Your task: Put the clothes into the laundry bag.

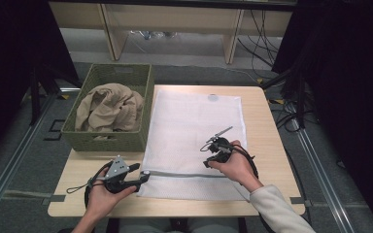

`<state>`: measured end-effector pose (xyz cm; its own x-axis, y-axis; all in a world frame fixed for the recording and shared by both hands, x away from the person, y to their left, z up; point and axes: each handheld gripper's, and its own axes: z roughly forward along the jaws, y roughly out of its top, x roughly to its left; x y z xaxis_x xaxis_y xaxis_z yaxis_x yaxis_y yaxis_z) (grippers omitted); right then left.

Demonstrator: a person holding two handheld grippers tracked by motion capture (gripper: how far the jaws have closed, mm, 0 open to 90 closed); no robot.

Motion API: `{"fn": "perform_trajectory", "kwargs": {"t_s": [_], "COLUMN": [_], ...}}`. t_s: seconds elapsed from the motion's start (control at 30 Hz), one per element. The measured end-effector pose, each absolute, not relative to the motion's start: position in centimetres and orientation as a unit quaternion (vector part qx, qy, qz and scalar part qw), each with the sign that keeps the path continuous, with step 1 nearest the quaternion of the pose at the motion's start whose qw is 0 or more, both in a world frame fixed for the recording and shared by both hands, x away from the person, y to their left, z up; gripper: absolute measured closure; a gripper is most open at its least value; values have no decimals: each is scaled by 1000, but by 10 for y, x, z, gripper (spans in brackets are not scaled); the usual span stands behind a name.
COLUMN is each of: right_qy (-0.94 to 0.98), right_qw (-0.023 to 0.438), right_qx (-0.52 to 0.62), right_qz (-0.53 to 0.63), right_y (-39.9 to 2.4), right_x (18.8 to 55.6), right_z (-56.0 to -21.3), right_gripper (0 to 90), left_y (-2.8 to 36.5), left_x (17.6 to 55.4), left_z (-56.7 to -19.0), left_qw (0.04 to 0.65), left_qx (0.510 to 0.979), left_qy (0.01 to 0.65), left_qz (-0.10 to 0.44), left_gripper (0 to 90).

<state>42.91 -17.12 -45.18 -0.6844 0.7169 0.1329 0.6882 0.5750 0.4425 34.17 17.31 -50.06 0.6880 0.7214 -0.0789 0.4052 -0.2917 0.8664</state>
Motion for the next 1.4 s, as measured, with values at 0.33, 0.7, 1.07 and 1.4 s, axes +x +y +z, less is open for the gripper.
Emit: {"fn": "perform_trajectory", "kwargs": {"t_s": [0.33, 0.7, 1.07, 1.4], "right_qy": [891, 898, 907, 912], "right_qw": [24, 11, 1, -6], "right_qx": [392, 383, 368, 362], "right_qz": [227, 215, 207, 193], "right_y": [-165, -153, -138, -128], "right_x": [431, 433, 433, 432], "right_z": [-456, -464, -471, -476], "right_gripper": [746, 723, 704, 691], "left_y": [173, 172, 174, 173], "left_x": [342, 341, 342, 342], "left_z": [-500, -502, -501, -502], "left_qw": [473, 474, 466, 467], "left_qx": [791, 789, 795, 795], "left_qy": [349, 356, 350, 348], "left_qz": [170, 163, 168, 166], "left_gripper": [419, 415, 413, 413]}}
